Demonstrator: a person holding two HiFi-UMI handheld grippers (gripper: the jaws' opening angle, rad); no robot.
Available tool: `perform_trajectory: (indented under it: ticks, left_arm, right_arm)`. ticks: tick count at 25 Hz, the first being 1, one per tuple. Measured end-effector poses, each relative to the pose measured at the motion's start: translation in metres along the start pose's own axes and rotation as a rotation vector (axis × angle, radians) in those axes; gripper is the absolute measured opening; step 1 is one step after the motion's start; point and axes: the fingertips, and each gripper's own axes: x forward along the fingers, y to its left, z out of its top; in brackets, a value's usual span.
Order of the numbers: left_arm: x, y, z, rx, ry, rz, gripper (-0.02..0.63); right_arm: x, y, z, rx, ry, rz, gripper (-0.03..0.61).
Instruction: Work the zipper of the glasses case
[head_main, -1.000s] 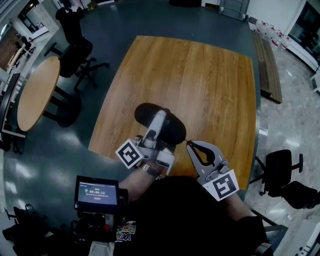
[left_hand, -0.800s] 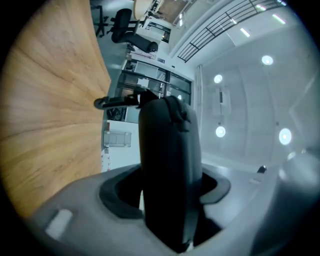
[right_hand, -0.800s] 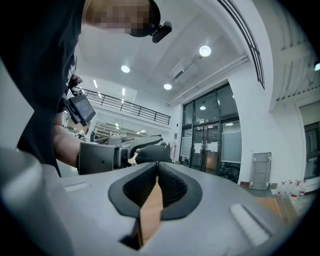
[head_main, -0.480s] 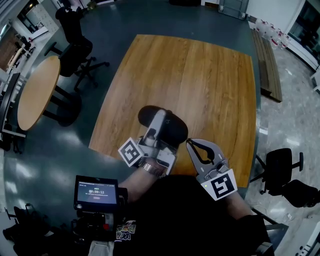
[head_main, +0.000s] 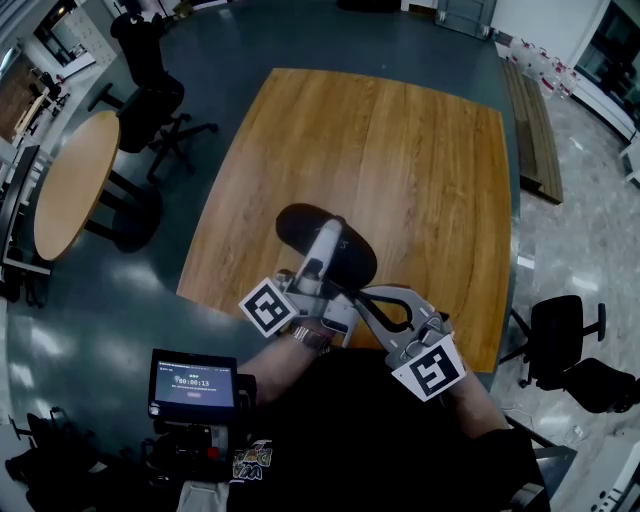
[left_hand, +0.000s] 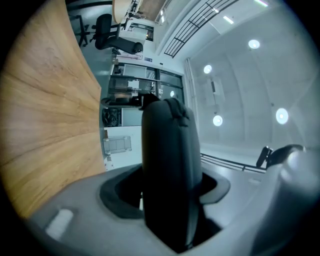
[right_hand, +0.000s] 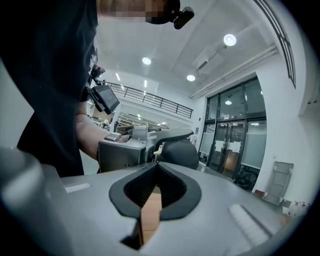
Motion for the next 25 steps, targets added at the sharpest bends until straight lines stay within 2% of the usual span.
perform_trajectory:
  ticks: [5, 9, 12, 16, 18, 21, 25]
  left_arm:
    - [-0.008, 0.012, -0.003, 0.028, 0.017, 0.033, 0.273]
    - [-0.016, 0.014, -0.005, 0.013, 0.043, 0.025, 0.268]
    - [-0.019, 0.015, -0.006, -0.001, 0.050, 0.022, 0.264]
    - [-0.018, 0.018, -0.002, -0.074, 0.018, 0.023, 0.259]
    - [-0.015, 0.016, 0.000, -0.113, 0.000, 0.013, 0.258]
    - [-0.012, 0.013, 0.000, -0.148, -0.011, 0.001, 0.256]
    - [-0.013, 0.011, 0.000, -0.125, -0.001, -0.010, 0.256]
  right_arm:
    - [-0.003, -0.004, -0.012, -0.015, 0.033, -0.069, 0.008]
    - [-0.011, -0.031, -0.015, 0.009, 0.011, -0.151, 0.008]
    - [-0.014, -0.034, -0.023, 0.005, 0.068, -0.165, 0.008]
    - [-0.012, -0.035, -0.018, 0.035, 0.042, -0.214, 0.008]
    - [-0.008, -0.028, -0.017, -0.016, 0.067, -0.213, 0.008]
    - [0.001, -0.016, -0.012, -0.146, 0.086, -0.190, 0.008]
    - [0.000, -0.014, -0.012, -0.122, 0.071, -0.172, 0.009]
